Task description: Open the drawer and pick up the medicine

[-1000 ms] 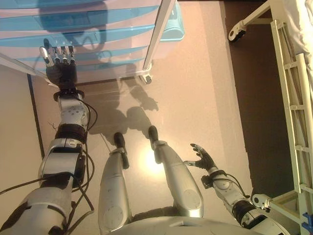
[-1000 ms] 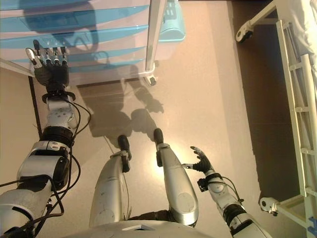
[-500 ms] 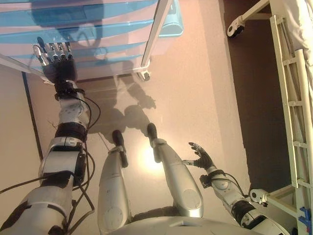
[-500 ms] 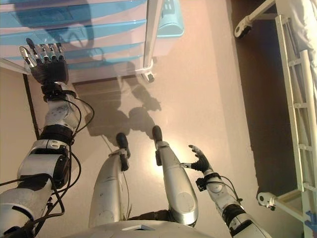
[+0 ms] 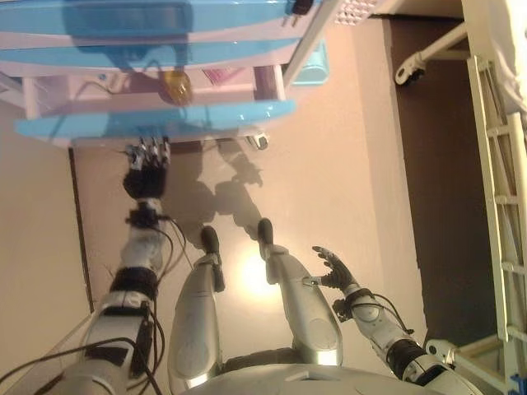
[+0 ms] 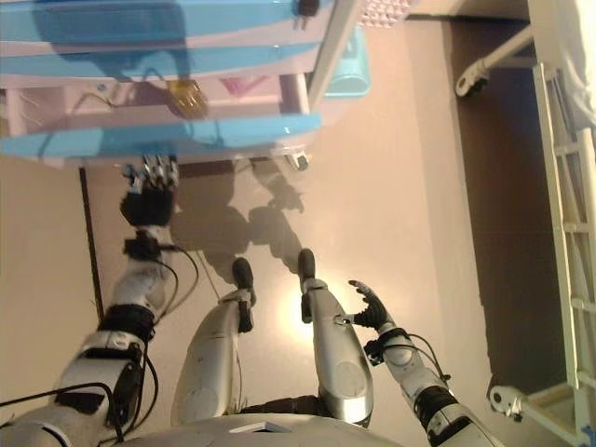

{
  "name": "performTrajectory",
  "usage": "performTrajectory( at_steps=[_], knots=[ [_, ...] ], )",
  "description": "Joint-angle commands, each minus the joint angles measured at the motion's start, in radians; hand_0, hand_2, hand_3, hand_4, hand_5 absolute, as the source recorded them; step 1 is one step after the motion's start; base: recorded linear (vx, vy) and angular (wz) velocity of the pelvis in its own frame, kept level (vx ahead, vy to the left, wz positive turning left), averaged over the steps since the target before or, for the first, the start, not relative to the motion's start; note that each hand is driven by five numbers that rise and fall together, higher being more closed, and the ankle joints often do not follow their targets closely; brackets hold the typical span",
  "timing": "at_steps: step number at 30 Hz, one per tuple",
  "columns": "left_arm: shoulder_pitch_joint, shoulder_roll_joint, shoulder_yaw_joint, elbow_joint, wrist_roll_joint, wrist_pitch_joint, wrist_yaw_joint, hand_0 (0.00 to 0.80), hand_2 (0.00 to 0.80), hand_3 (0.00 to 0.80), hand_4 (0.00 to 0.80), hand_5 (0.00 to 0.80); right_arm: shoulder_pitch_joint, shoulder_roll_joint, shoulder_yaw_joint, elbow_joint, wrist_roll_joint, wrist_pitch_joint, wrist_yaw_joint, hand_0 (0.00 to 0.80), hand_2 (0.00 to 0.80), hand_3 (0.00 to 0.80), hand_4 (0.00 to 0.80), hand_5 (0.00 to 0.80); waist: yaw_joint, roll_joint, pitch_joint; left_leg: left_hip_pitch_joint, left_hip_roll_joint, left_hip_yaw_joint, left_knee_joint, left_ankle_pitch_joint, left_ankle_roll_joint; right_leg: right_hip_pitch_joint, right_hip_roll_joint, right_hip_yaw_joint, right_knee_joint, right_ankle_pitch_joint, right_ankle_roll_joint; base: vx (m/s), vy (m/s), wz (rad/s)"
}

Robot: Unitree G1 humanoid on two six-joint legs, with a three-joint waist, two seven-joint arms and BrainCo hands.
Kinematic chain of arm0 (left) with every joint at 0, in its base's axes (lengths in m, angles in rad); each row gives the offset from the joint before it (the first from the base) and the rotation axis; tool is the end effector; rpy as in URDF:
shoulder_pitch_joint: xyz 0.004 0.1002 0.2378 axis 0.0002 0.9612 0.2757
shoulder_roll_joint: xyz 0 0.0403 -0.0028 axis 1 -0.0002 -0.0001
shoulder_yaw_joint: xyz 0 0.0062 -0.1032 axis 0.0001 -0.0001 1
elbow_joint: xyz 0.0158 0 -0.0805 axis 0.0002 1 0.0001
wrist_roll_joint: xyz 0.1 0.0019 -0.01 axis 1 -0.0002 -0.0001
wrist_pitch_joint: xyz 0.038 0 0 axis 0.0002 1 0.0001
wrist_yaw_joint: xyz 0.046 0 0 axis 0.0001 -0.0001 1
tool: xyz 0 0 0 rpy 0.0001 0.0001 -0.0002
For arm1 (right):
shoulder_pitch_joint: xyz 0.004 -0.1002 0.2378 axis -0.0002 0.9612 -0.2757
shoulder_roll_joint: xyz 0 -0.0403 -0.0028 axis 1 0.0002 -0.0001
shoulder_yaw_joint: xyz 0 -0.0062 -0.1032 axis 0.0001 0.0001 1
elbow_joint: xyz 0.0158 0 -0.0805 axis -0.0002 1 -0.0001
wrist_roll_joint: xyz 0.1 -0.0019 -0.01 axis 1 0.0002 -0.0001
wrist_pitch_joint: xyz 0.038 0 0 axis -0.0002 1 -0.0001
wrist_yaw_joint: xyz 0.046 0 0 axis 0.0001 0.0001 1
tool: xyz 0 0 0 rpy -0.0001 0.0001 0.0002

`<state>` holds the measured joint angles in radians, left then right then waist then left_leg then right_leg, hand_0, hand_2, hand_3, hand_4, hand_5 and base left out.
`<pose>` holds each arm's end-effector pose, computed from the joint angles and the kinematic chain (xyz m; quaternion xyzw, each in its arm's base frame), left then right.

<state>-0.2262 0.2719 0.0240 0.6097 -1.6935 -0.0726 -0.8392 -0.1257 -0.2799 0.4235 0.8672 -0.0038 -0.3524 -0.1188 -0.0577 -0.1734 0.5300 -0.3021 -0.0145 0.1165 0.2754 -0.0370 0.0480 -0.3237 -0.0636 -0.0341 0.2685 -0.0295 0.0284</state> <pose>0.2302 0.2230 -0.0053 -0.6109 -0.1954 -0.1319 0.7558 0.1707 -0.1766 -0.0664 -0.2133 0.2025 0.1161 0.9487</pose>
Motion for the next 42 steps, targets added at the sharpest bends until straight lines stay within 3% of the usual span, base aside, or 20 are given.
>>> performTrajectory(
  at_steps=[1,6,9,15,19,20,21,23,25,26,27,29,30,32,35,39,42],
  knots=[
    [0.032,-0.059,-0.019,-0.27,0.088,0.061,-0.406,0.8,0.8,0.8,0.8,0.8,0.069,-0.08,-0.082,-0.057,-0.048,0.008,0.02,0.0,0.0,0.0,0.0,0.0,0.07,0.11,-0.065,0.021,-0.039,-0.079,0.016,-0.054,-0.034,0.083,0.026,-0.067,0.005,-0.042,-0.038,0.035,0.023,0.4],
    [0.227,-0.048,0.049,0.011,0.028,0.207,-0.514,0.8,0.8,0.8,0.8,0.8,0.094,-0.108,-0.153,-0.035,-0.085,0.006,0.109,0.0,0.0,0.0,0.0,0.0,0.115,0.128,-0.135,0.136,-0.031,-0.12,-0.079,-0.017,-0.051,0.219,0.011,-0.138,-0.063,-0.045,-0.034,0.1,-0.028,0.41],
    [0.297,-0.049,0.081,0.15,0.041,0.288,-0.442,0.8,0.8,0.8,0.8,0.8,0.096,-0.104,-0.166,0.003,-0.094,-0.012,0.125,0.0,0.0,0.0,0.0,0.0,0.133,0.127,-0.174,0.183,-0.028,-0.135,-0.106,-0.009,-0.058,0.274,0.007,-0.169,-0.091,-0.045,-0.033,0.098,-0.071,0.36],
    [0.41,-0.095,0.195,0.416,0.149,0.428,-0.072,0.8,0.8,0.8,0.8,0.8,0.095,-0.065,-0.202,0.132,-0.095,-0.047,0.112,0.0,0.0,0.0,0.0,0.0,0.176,0.123,-0.256,0.257,-0.034,-0.156,-0.139,-0.009,-0.065,0.364,0.004,-0.21,-0.14,-0.042,-0.022,0.093,-0.059,0.25],
    [0.432,-0.094,0.226,0.527,0.332,0.433,-0.033,0.8,0.8,0.8,0.8,0.8,0.099,-0.053,-0.227,0.18,-0.115,-0.032,0.117,0.0,0.0,0.0,0.0,0.0,0.183,0.128,-0.284,0.287,-0.035,-0.162,-0.167,-0.007,-0.066,0.392,0.006,-0.218,-0.162,-0.039,-0.015,0.046,-0.002,0.23],
    [0.431,-0.089,0.224,0.549,0.384,0.409,-0.039,0.8,0.8,0.8,0.8,0.8,0.104,-0.052,-0.229,0.196,-0.128,-0.028,0.117,0.0,0.0,0.0,0.0,0.0,0.181,0.129,-0.29,0.295,-0.033,-0.16,-0.176,-0.006,-0.067,0.398,0.006,-0.218,-0.17,-0.038,-0.012,0.024,0.013,0.13],
    [0.427,-0.085,0.221,0.568,0.419,0.393,-0.037,0.718,0.718,0.718,0.718,0.718,0.108,-0.049,-0.229,0.218,-0.143,-0.028,0.114,0.0,0.0,0.0,0.0,0.0,0.178,0.13,-0.295,0.303,-0.032,-0.158,-0.185,-0.004,-0.067,0.402,0.006,-0.218,-0.176,-0.036,-0.01,0.015,0.015,0.09],
    [0.414,-0.07,0.208,0.598,0.563,0.318,0.005,0.0,0.0,0.0,0.0,0.0,0.112,-0.045,-0.222,0.253,-0.173,-0.014,0.093,0.0,0.0,0.0,0.0,0.0,0.169,0.131,-0.305,0.317,-0.029,-0.152,-0.207,0.001,-0.066,0.405,0.01,-0.213,-0.186,-0.031,-0.007,0.004,0.009,0.02],
    [0.392,-0.054,0.178,0.619,0.713,0.216,0.079,0.0,0.0,0.0,0.0,0.0,0.11,-0.041,-0.22,0.285,-0.197,-0.004,0.068,0.0,0.0,0.0,0.0,0.0,0.16,0.13,-0.312,0.324,-0.026,-0.147,-0.22,0.005,-0.066,0.405,0.012,-0.21,-0.189,-0.029,-0.005,0.0,0.0,0.0],
    [0.376,-0.042,0.147,0.63,0.798,0.101,0.156,0.0,0.0,0.0,0.0,0.0,0.11,-0.039,-0.218,0.295,-0.204,0.005,0.047,0.0,0.0,0.0,0.0,0.0,0.153,0.13,-0.318,0.328,-0.025,-0.146,-0.229,0.008,-0.064,0.404,0.013,-0.207,-0.192,-0.027,-0.004,0.0,0.0,0.0],
    [0.372,-0.041,0.142,0.632,0.812,0.075,0.172,0.0,0.0,0.0,0.0,0.0,0.109,-0.039,-0.218,0.296,-0.203,0.008,0.042,0.0,0.0,0.0,0.0,0.0,0.152,0.131,-0.318,0.329,-0.025,-0.145,-0.231,0.009,-0.064,0.404,0.014,-0.206,-0.192,-0.027,-0.004,0.0,0.0,0.0],
    [0.321,-0.022,0.09,0.635,0.898,-0.056,0.33,0.0,0.0,0.0,0.0,0.0,0.107,-0.043,-0.228,0.31,-0.208,0.027,-0.014,0.0,0.0,0.0,0.0,0.0,0.131,0.131,-0.331,0.344,-0.023,-0.138,-0.243,0.006,-0.06,0.408,0.016,-0.19,-0.2,-0.025,0.0,0.017,0.009,0.0],
    [0.31,-0.018,0.079,0.633,0.934,-0.084,0.384,0.0,0.0,0.0,0.0,0.0,0.108,-0.045,-0.231,0.311,-0.204,0.032,-0.029,0.0,0.0,0.0,0.0,0.0,0.126,0.132,-0.335,0.349,-0.023,-0.136,-0.248,0.005,-0.059,0.41,0.017,-0.186,-0.204,-0.024,0.0,0.033,0.018,-0.03],
    [0.283,-0.01,0.027,0.629,1.127,-0.197,0.549,0.0,0.0,0.0,0.0,0.0,0.108,-0.047,-0.248,0.313,-0.165,0.052,-0.094,0.0,0.0,0.0,0.0,0.0,0.111,0.131,-0.348,0.359,-0.023,-0.126,-0.258,0.005,-0.053,0.412,0.02,-0.17,-0.214,-0.016,0.003,0.034,0.013,-0.08],
    [0.246,-0.003,-0.079,0.623,1.352,-0.233,0.693,0.0,0.0,0.0,0.0,0.0,0.097,-0.051,-0.269,0.309,-0.127,0.083,-0.177,0.0,0.0,0.0,0.0,0.0,0.091,0.13,-0.362,0.374,-0.021,-0.108,-0.269,0.003,-0.048,0.414,0.024,-0.145,-0.223,-0.006,0.007,0.032,0.002,-0.19],
    [0.233,0.002,-0.173,0.629,1.49,-0.148,0.709,0.0,0.0,0.0,0.0,0.0,0.076,-0.08,-0.313,0.253,-0.039,0.093,-0.259,0.0,0.0,0.0,0.0,0.0,0.071,0.126,-0.375,0.394,-0.02,-0.09,-0.28,-0.003,-0.04,0.419,0.031,-0.114,-0.232,0.005,0.012,0.023,-0.007,-0.23],
    [0.264,-0.008,-0.236,0.639,1.574,-0.13,0.725,0.0,0.0,0.0,0.0,0.0,0.061,-0.121,-0.356,0.06,-0.022,0.091,-0.323,0.0,0.0,0.0,0.0,0.0,0.051,0.124,-0.381,0.41,-0.015,-0.069,-0.289,-0.011,-0.036,0.422,0.033,-0.091,-0.241,0.014,0.014,0.013,0.006,-0.31]
  ],
)
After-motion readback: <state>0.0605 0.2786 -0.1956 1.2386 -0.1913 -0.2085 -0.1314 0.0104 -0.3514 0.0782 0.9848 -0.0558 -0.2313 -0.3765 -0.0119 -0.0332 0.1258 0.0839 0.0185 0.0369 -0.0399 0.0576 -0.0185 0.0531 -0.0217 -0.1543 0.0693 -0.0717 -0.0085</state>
